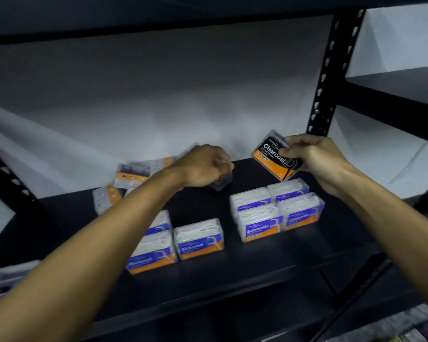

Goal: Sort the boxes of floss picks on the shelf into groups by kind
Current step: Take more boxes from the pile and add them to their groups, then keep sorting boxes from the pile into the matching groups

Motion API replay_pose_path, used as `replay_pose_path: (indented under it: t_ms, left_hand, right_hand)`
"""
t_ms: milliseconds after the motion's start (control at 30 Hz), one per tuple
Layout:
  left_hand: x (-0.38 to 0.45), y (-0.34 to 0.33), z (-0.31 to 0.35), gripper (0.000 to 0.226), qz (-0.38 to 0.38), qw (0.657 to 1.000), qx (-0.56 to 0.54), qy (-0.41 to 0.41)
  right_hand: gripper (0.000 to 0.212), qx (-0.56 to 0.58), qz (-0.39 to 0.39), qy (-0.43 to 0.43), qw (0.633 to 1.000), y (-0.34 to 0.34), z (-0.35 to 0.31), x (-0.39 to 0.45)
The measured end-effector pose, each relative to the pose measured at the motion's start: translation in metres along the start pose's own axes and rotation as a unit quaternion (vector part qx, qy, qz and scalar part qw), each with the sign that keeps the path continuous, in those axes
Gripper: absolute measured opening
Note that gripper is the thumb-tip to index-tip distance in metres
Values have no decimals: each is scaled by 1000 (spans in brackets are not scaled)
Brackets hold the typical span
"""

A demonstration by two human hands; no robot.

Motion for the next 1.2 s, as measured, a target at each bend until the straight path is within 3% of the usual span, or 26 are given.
replay_pose_path:
  t_ms: [167,300,600,700,767,867,1200]
  left_hand:
    - [-67,62,-80,31,82,993,68,54]
    - [-124,96,-148,35,132,979,96,121]
    - [-223,106,-248,53,140,956,150,210]
    - [-242,97,-267,58,125,955,167,212]
    - [-251,92,-274,61,114,954,174,216]
    - [-259,85,-278,64,109,954,183,213]
    - [-266,74,-278,63,136,958,184,172]
  right_hand:
    - [30,-3,-97,20,995,-91,-13,2]
    - [20,-33,-182,48,982,-167,-27,-8]
    - [17,-128,-336,116,926,-304,-45,-42]
    - [20,-189,-367,138,900,-333,-45,-51]
    - [34,-237,-378,149,882,-347,-43,-57]
    - [29,-278,-400,151,860,-363,-36,-65]
    - [37,-304,-438,98,840,-388,-10,-74]
Point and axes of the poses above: each hand's wrist, its own x-axis towards the middle knuckle, its own y-axis out of the back of the hand, z = x × y, the point moved 5 cm from there along x, towards the middle knuckle, and after that the axes turned 8 degrees about y, right-handed, at the moved point
